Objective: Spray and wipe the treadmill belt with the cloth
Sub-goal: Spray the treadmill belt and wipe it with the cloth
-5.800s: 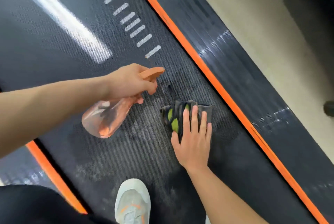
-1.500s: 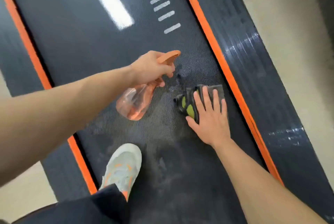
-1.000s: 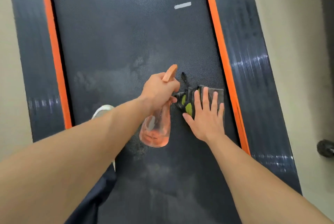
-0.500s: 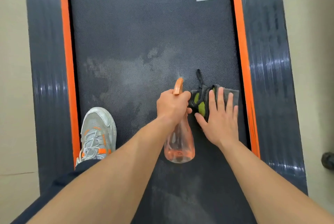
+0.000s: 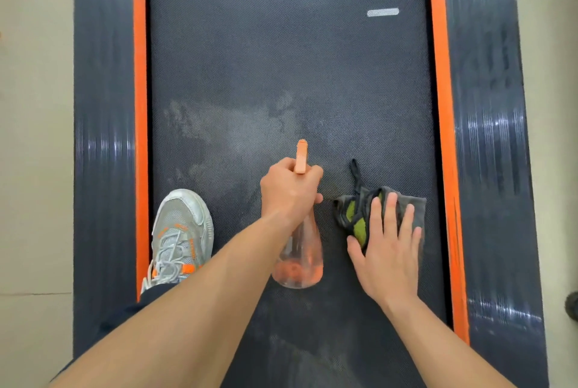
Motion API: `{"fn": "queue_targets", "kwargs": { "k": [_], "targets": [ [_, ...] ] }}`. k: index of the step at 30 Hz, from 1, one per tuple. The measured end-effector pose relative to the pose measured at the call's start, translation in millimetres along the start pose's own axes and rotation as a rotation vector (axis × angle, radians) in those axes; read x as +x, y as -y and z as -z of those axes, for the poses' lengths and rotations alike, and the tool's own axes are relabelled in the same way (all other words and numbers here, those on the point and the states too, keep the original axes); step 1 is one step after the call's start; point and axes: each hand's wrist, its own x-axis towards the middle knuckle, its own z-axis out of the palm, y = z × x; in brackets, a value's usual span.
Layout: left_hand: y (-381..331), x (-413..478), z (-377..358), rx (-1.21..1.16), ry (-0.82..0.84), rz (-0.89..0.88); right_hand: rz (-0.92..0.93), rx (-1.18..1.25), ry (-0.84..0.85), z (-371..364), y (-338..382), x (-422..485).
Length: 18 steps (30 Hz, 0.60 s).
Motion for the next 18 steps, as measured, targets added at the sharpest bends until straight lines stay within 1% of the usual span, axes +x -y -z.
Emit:
{"fn": "queue_targets", "kwargs": {
  "k": [2, 4, 7, 9, 11, 13, 15, 16, 18],
  "targets": [
    [0, 3, 8, 0.047, -0.016, -0.005, 0.015, 0.001, -0.014, 0, -4, -1],
    [0, 6, 13, 0.057, -0.008, 0.028, 0.025, 0.004, -0.02, 1, -7, -1],
    [-3, 7, 23, 0.001, 0.035, 0.05, 0.032, -0.012, 0.01, 3, -7, 1],
    [-5, 9, 30, -0.014, 0.039, 0.019, 0.071, -0.051, 0.025, 4, -5, 7],
    [-7, 13, 40, -0.01, 0.006, -0.034, 0.163, -0.087, 0.026, 8, -2, 20],
    [-11, 21, 50, 0.0, -0.021, -0.086, 0.278, -0.108, 0.019, 15, 7, 43],
    [-15, 33, 61, -0.032, -0.03, -0.097, 0.376, -0.107, 0.008, 28, 25, 84],
    [-17, 39, 68, -0.062, -0.03, -0.094, 0.396, -0.102, -0.01, 36, 37, 110],
    [-18, 55, 81, -0.121, -0.045, -0.09, 0.365, -0.061, -0.068, 57, 68, 166]
  ]
}}
